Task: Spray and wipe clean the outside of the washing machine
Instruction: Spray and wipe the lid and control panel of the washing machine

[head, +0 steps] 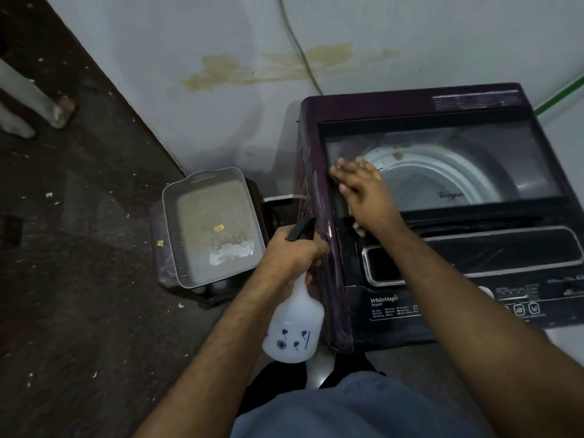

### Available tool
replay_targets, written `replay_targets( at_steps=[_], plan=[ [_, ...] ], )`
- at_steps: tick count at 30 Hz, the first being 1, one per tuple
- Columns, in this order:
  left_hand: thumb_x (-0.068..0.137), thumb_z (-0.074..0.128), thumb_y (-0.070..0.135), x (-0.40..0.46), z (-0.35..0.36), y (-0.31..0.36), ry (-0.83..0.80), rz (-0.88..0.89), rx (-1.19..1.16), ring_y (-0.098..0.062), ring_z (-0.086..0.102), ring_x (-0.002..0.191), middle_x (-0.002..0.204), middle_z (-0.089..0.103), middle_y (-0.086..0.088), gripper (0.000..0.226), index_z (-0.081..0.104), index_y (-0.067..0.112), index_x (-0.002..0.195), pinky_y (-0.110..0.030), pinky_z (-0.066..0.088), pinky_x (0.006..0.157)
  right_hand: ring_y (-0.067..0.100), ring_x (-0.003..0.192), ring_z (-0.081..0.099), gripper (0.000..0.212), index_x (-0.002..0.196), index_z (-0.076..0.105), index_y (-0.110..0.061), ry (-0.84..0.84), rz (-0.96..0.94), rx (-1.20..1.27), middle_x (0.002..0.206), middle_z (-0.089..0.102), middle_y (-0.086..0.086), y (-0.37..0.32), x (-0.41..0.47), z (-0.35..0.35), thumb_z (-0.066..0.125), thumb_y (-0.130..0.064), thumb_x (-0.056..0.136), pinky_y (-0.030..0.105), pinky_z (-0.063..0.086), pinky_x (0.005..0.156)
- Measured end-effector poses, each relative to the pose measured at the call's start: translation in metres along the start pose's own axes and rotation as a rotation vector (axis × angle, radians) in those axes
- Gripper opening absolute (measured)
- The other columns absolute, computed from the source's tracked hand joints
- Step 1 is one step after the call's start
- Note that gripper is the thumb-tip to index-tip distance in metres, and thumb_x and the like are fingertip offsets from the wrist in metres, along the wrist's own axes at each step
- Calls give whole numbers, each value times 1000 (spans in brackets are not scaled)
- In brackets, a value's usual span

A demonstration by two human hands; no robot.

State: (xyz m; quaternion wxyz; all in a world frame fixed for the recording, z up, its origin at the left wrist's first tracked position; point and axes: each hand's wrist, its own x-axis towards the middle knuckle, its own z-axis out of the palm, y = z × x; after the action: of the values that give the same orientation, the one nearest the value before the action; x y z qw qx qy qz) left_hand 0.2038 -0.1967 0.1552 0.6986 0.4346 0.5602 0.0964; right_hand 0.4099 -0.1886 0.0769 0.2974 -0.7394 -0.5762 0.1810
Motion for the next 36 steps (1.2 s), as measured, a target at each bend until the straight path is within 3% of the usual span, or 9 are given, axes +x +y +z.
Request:
replay_targets(
  at_steps=[7,15,21,24,28,30,32,34,36],
  plan=[
    [85,70,-4,4,15,5,-3,14,28,-19,51,61,63,52,-4,22,60,13,75,-24,37,43,19,149,30,31,124,73,-15,-361,-368,-66,151,54,-4,-3,-30,-3,60,-5,98,28,21,122],
    [85,71,-2,7,28,8,14,18,23,-17,54,65,66,55,-2,22,61,14,75,-23,39,43,25,146,31,43,139,62,-20,7,26,-2,152,52,-2,-9,4,4,61,-7,99,44,30,122],
    [88,67,-5,0,24,1,46,7,-32,-22,57,70,72,60,-9,15,67,10,88,-20,39,39,9,150,26,39,136,65,-21,-492,-290,16,154,49,-9,-13,-31,-15,65,-13,98,31,24,122],
    [88,67,-4,-5,17,-4,75,12,-15,-26,59,72,77,62,-15,11,67,6,91,-23,40,41,7,144,42,38,135,66,-16,-469,-96,267,147,58,-6,-12,-30,-34,65,-8,99,27,30,121],
    [91,67,-2,-13,13,-10,51,44,34,-28,59,71,72,62,-15,9,67,7,88,-27,39,42,11,104,71,36,136,63,-9,-288,266,772,129,71,2,-26,-46,-50,60,-4,101,29,60,86],
    [91,67,-2,-16,14,-13,39,56,40,-28,58,69,70,62,-15,9,66,6,86,-27,38,42,23,86,75,34,135,64,-11,-199,373,850,117,76,-3,-29,-67,-54,60,-6,101,43,65,71],
    [90,67,-1,-18,17,-15,27,56,50,-28,56,67,67,61,-14,9,65,6,86,-27,37,42,22,55,72,30,131,66,-13,-117,435,853,118,75,-7,-25,-91,-57,60,-8,102,32,60,48],
    [90,68,0,-20,21,-19,15,50,71,-26,56,66,66,60,-11,9,66,8,85,-27,37,43,10,71,75,28,128,69,-19,0,429,710,133,68,-13,-17,-113,-57,63,-14,101,21,59,62],
    [89,70,1,-22,27,-23,-12,52,92,-25,56,66,68,59,-11,9,67,7,85,-27,38,44,6,121,64,30,127,71,-20,96,354,442,138,64,-11,-6,-129,-52,67,-15,98,24,51,102]
  ],
)
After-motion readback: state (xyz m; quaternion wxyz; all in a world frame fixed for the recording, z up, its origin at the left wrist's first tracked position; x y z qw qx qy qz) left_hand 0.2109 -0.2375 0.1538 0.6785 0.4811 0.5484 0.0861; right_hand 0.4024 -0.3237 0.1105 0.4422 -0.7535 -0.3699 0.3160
